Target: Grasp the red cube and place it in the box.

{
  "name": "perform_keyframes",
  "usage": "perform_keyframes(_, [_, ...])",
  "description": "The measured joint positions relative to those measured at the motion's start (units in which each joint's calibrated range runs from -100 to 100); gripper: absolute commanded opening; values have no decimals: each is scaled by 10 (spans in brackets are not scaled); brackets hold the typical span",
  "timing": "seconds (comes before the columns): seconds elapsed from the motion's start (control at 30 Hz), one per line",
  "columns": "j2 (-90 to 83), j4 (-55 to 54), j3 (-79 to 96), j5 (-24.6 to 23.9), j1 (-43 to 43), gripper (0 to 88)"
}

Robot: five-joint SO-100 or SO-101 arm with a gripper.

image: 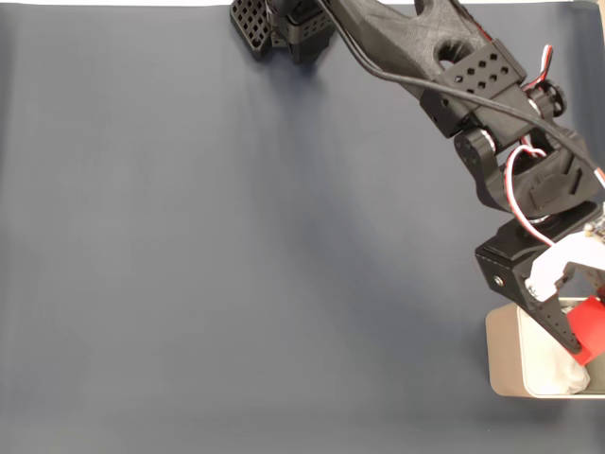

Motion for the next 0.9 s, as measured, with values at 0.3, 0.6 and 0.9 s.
perform_keyframes(0.3, [17,0,0,-9,0,86])
perform_keyframes(0.6, [29,0,0,-12,0,88])
perform_keyframes(0.9, [34,-10,0,-12,0,90])
